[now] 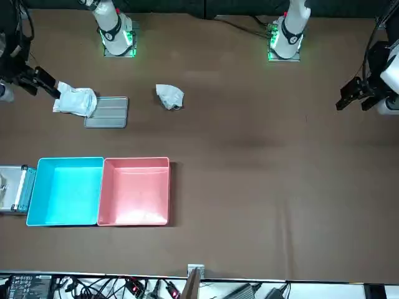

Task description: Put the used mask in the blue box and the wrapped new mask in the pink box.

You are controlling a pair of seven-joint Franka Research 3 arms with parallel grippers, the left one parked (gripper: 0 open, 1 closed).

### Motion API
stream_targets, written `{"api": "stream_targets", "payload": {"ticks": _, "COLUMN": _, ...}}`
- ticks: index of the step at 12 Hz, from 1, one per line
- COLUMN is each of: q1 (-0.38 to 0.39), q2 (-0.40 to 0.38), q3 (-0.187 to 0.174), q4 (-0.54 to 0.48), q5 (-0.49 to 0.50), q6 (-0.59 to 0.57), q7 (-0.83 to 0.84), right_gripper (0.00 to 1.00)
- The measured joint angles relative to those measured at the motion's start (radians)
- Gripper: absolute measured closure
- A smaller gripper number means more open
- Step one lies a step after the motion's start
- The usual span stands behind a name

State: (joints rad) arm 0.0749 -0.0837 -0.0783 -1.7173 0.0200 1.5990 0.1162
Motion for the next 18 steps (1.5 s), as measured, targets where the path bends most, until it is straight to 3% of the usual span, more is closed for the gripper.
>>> {"api": "stream_targets", "payload": {"ticks": 3, "q1": 0.027, "q2": 0.04, "q3": 0.001, "q4": 0.004, "q5": 0.044, "q6": 0.001, "q7": 0.0, "right_gripper": 0.0}}
{"api": "stream_targets", "payload": {"ticks": 8, "q1": 0.049, "q2": 0.111, "q3": 0.002, "q4": 0.001, "q5": 0.207, "q6": 0.002, "q7": -0.016, "right_gripper": 0.0}}
{"api": "stream_targets", "payload": {"ticks": 18, "q1": 0.108, "q2": 0.212, "q3": 0.003, "q4": -0.145, "q5": 0.439, "q6": 0.107, "q7": -0.348, "right_gripper": 0.0}}
